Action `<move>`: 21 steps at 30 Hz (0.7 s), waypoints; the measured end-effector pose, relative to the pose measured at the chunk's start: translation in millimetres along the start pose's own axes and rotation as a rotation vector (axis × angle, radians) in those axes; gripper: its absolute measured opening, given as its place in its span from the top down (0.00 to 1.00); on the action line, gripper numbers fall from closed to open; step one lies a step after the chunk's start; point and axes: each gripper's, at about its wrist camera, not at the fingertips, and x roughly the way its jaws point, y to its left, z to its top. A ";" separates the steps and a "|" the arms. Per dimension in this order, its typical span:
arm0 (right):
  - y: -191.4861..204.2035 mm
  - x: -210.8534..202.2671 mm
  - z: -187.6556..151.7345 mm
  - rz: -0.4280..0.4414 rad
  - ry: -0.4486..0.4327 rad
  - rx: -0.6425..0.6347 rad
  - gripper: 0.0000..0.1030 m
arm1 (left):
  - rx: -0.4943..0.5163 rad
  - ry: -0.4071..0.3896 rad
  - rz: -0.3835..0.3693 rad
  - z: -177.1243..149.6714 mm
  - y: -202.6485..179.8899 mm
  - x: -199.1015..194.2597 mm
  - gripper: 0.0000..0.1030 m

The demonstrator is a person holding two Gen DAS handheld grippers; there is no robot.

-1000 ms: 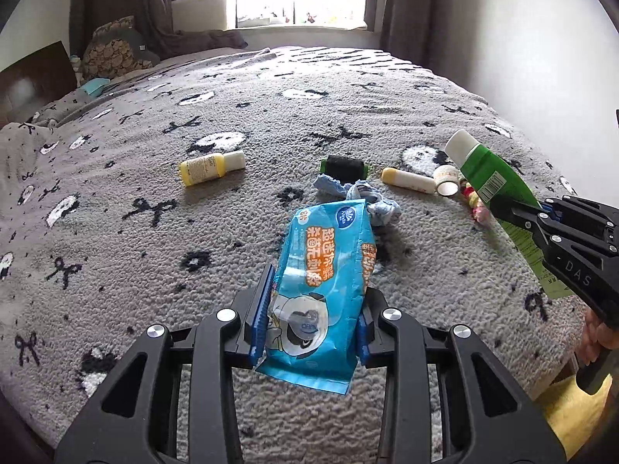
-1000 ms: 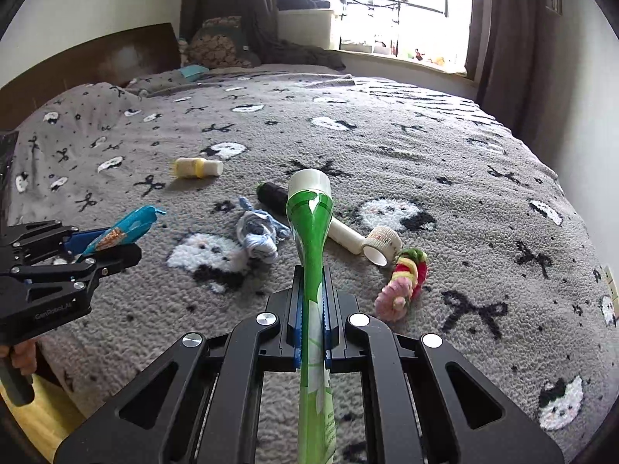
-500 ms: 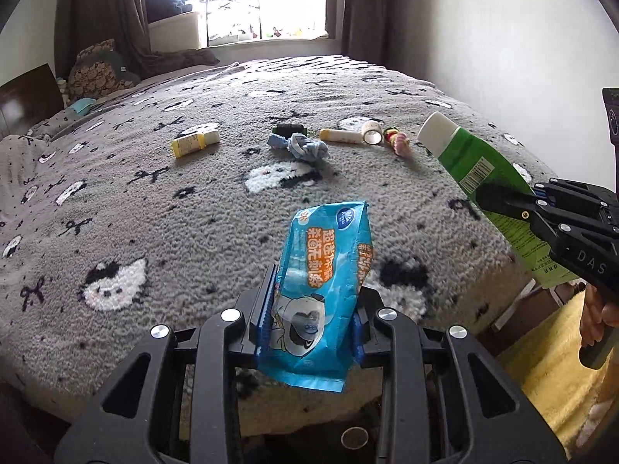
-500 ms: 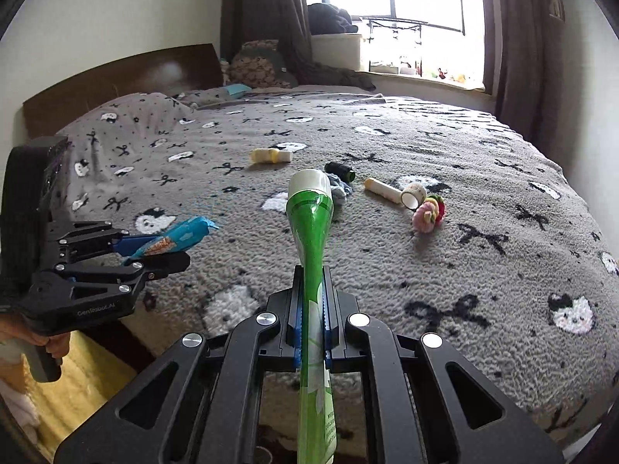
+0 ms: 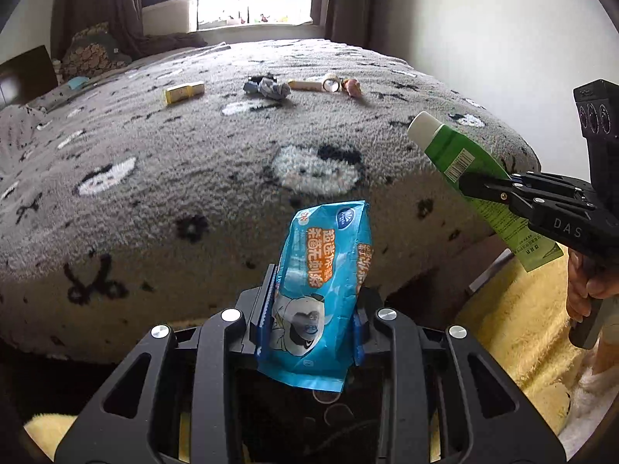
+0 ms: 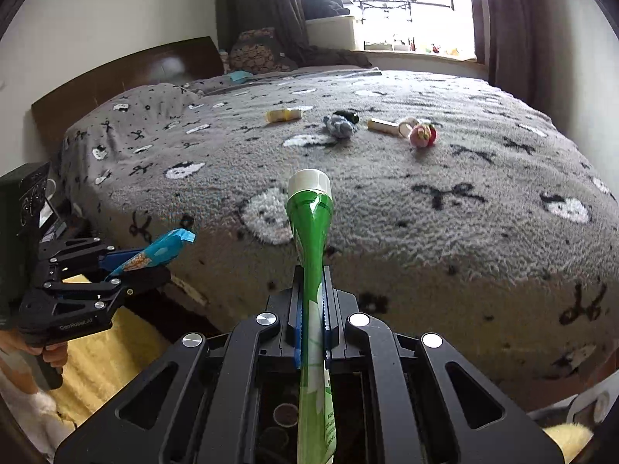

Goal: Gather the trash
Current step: 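Lower the green tube and blue wipe pack below the bed edge toward the bin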

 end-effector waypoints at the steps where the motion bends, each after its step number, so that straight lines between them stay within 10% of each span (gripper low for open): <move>1: 0.3 0.4 -6.8 0.000 0.015 0.009 0.92 | -0.004 0.017 0.000 -8.0 -0.4 2.6 0.71; 21: 14.6 106.6 -97.0 0.072 0.487 0.114 0.91 | -0.126 0.453 -0.133 -93.5 9.2 132.0 0.71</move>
